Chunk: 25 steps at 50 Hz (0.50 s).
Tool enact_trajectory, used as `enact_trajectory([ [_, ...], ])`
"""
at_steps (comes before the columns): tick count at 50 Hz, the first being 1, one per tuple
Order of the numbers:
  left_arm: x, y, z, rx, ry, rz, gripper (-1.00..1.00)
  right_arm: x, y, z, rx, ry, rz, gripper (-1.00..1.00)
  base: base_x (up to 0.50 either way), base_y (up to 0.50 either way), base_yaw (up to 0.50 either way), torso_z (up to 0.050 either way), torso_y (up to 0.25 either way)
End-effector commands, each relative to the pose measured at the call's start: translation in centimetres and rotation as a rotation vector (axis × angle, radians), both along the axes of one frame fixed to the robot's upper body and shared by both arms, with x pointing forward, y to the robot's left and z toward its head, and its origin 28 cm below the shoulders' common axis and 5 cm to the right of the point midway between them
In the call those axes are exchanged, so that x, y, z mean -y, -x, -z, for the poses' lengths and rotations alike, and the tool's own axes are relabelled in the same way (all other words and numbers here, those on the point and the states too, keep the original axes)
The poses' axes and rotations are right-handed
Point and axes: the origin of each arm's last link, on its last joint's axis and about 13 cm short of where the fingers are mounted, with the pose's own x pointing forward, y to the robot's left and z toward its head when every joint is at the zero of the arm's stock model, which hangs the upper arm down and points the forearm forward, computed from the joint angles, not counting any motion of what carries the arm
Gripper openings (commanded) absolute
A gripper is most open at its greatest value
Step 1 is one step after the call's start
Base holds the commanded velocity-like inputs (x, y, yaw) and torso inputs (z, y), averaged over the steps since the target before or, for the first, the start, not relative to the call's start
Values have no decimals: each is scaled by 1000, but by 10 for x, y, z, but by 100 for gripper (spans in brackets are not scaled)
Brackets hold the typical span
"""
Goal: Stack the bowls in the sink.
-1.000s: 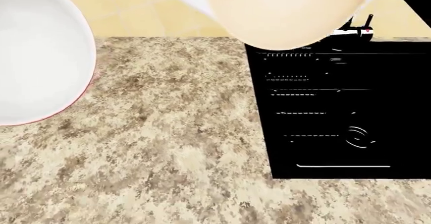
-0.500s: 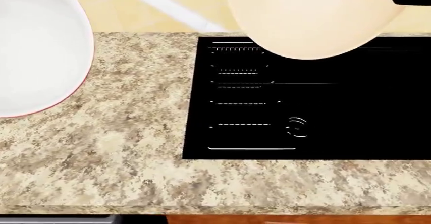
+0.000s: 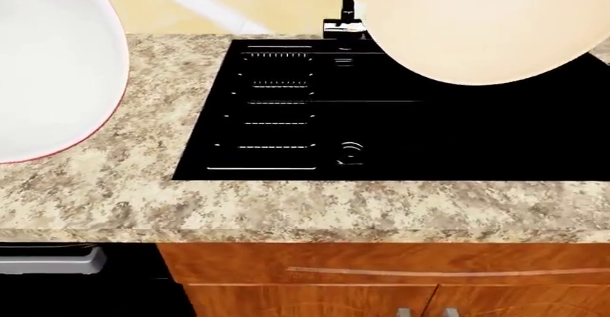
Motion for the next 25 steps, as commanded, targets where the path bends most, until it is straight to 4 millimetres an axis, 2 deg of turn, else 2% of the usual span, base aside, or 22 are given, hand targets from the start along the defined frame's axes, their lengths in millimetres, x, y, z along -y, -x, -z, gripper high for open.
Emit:
enact_trajectory([
  [1,-2,4,-6,47,7,-21,-100,12,8,-3,34,-21,71,-100,83,-500,0,0,0],
  [11,-3,5,-9,57,11,-34,-100,20,12,-4,46,-33,134,-100,158,-500,0,1,0],
  [22,-10,10,-11,73,30,-78,-100,17,7,-11,46,-20,148,-100,245,-500,0,0,1],
  [25,-13,12,-12,85,41,-108,-100,16,5,-14,45,-15,166,-100,0,0,0,0,3],
])
